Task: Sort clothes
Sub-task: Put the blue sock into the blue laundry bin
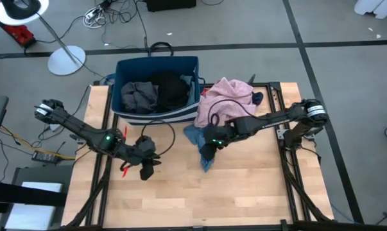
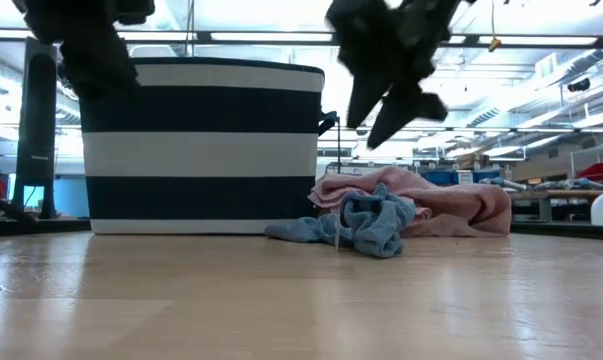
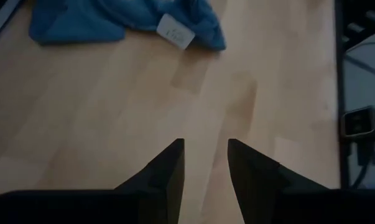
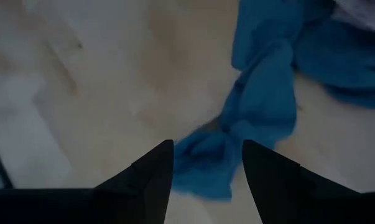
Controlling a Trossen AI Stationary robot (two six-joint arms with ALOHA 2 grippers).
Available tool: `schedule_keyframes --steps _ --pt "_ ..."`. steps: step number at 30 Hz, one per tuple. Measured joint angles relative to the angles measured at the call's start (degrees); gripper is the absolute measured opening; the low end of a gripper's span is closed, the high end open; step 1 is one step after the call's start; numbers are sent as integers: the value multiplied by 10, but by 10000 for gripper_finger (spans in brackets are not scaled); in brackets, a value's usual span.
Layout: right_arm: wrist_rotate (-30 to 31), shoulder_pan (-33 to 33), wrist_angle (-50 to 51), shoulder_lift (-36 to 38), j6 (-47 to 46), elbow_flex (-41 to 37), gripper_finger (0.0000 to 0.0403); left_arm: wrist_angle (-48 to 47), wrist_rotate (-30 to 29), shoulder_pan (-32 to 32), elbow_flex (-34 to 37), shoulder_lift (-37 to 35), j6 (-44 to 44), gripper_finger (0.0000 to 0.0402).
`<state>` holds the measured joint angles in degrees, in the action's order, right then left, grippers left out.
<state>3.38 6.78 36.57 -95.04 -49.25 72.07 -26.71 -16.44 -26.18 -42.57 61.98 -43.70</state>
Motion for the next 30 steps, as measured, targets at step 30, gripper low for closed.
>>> schedule_keyframes --steps 30 --pt "-81 -93 -18 -170 14 3 111 26 31 68 33 1 77 127"
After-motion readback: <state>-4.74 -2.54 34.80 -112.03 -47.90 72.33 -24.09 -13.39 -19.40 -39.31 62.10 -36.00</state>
